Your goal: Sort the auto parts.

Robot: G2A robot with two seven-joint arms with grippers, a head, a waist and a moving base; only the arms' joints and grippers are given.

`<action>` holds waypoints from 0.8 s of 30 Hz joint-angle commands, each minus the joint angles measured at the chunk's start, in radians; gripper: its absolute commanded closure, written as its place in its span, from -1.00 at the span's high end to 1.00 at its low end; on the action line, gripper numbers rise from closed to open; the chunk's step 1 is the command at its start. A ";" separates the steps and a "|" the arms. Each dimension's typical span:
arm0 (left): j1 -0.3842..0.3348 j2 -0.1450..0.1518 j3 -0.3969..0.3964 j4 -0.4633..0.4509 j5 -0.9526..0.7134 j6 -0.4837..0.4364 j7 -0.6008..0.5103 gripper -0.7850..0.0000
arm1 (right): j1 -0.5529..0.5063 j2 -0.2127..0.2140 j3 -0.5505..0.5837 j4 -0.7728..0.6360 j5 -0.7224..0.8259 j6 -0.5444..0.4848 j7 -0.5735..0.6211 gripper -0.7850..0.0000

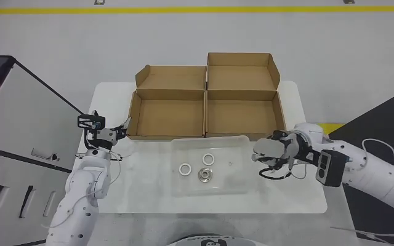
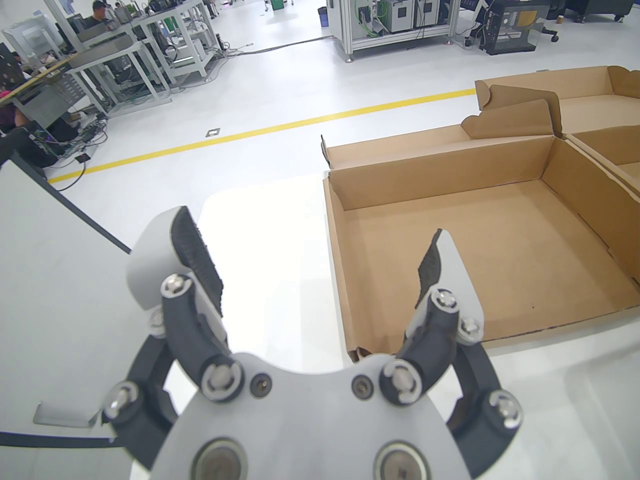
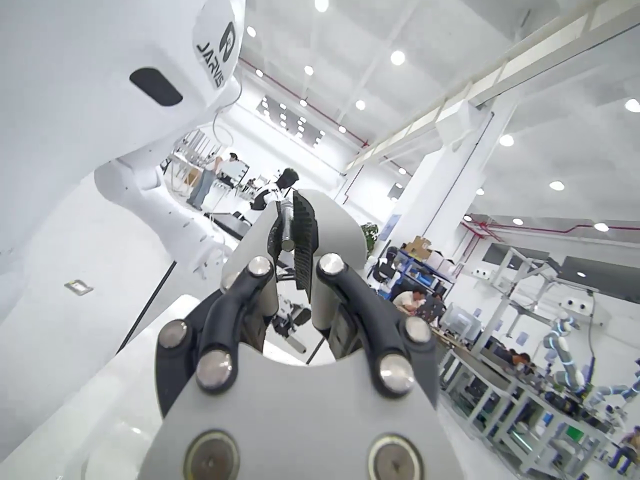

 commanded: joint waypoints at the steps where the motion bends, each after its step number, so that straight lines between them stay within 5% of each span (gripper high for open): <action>1: 0.000 0.000 0.000 0.000 0.000 0.000 0.000 1.00 | 0.011 -0.005 0.003 -0.020 0.033 -0.001 0.001 -1.00; 24: 0.000 0.000 0.000 0.000 0.000 0.000 0.000 1.00 | 0.122 -0.131 0.048 -0.167 0.218 -0.001 0.001 -1.00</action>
